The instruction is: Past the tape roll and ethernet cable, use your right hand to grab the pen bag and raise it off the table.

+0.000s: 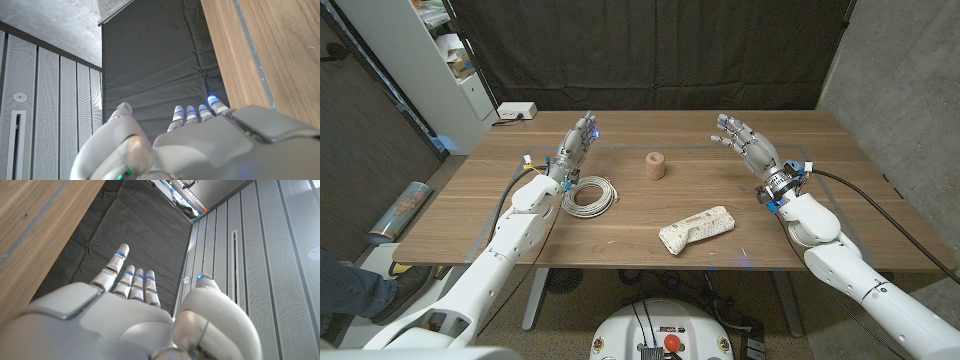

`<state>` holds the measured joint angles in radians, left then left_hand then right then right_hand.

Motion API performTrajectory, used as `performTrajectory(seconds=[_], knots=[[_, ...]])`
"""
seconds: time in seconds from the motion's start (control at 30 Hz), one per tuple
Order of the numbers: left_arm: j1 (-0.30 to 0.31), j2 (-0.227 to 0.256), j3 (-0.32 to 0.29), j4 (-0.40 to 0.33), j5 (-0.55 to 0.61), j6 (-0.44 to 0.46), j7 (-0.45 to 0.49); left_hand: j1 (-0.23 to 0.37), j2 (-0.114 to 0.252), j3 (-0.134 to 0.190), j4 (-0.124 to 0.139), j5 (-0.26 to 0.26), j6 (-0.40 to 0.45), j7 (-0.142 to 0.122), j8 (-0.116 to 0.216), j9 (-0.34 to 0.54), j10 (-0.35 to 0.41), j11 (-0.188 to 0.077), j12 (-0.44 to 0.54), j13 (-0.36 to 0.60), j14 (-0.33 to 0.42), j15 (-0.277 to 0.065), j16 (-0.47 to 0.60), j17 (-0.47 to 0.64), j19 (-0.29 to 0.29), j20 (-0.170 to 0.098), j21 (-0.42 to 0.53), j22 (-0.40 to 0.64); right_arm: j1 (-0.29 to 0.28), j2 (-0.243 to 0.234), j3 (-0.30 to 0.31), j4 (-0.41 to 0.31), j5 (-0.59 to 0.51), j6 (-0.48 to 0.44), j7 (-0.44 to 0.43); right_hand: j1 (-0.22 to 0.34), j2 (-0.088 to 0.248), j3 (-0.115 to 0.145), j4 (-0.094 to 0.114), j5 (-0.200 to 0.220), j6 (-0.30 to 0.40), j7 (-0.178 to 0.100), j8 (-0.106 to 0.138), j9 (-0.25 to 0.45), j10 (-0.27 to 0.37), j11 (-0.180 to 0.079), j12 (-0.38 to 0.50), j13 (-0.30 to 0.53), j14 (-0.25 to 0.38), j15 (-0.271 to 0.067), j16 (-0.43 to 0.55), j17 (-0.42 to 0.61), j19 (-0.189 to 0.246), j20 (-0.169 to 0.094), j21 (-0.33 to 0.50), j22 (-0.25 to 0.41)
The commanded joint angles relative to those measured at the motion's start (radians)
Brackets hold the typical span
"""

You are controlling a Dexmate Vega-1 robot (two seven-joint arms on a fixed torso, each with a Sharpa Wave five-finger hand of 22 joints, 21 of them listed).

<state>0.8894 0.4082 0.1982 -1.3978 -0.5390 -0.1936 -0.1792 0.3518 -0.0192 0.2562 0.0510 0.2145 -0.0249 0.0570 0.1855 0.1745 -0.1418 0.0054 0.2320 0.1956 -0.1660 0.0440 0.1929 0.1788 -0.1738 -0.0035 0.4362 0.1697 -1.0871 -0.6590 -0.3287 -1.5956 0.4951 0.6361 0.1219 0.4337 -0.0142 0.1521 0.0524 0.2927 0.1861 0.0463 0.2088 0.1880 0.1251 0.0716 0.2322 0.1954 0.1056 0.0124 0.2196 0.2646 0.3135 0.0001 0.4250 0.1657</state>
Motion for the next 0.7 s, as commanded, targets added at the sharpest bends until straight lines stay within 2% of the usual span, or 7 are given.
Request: performTrajectory(seconds=[0.03, 0.43, 0.7], knots=[[0.007, 0.009, -0.001, -0.021, 0.003, 0.011, 0.005, 0.004, 0.006, 0.000, -0.006, 0.005, 0.009, 0.002, 0.006, 0.005, 0.006, -0.001, -0.002, 0.000, -0.001, 0.001, 0.002, 0.004, -0.110, 0.004, -0.003, 0.003, -0.032, -0.009, 0.009, -0.028, -0.056, 0.012, -0.037, 0.004, 0.009, 0.003, -0.004, 0.007, 0.006, -0.003, 0.003, 0.005, 0.009, -0.002, -0.002, 0.002, 0.011, 0.000, 0.006, 0.001, 0.009, 0.001, -0.004, 0.001], [0.013, 0.017, 0.005, -0.045, 0.010, 0.024, 0.019, 0.003, 0.008, -0.001, -0.007, 0.005, 0.010, 0.002, 0.006, 0.005, 0.006, 0.000, -0.004, 0.000, 0.000, 0.001, 0.002, 0.004, -0.110, 0.005, -0.009, 0.003, -0.056, -0.019, 0.016, -0.031, -0.083, 0.044, -0.040, 0.006, 0.010, 0.003, -0.006, 0.009, 0.012, -0.009, 0.004, 0.005, 0.013, -0.002, -0.004, 0.002, 0.013, -0.005, 0.006, -0.002, 0.011, 0.001, -0.011, 0.001], [0.011, 0.016, 0.014, -0.055, 0.009, 0.034, 0.023, 0.003, 0.008, -0.002, -0.008, 0.005, 0.013, 0.002, 0.007, 0.005, 0.008, 0.001, -0.004, 0.000, 0.000, 0.000, 0.002, 0.004, -0.108, 0.006, -0.012, 0.003, -0.082, -0.027, 0.035, -0.038, -0.095, 0.076, -0.049, 0.021, 0.009, 0.006, -0.017, 0.013, 0.022, -0.011, 0.006, 0.005, 0.021, -0.006, -0.004, 0.002, 0.021, -0.007, 0.006, -0.007, 0.019, 0.000, -0.015, 0.001]])
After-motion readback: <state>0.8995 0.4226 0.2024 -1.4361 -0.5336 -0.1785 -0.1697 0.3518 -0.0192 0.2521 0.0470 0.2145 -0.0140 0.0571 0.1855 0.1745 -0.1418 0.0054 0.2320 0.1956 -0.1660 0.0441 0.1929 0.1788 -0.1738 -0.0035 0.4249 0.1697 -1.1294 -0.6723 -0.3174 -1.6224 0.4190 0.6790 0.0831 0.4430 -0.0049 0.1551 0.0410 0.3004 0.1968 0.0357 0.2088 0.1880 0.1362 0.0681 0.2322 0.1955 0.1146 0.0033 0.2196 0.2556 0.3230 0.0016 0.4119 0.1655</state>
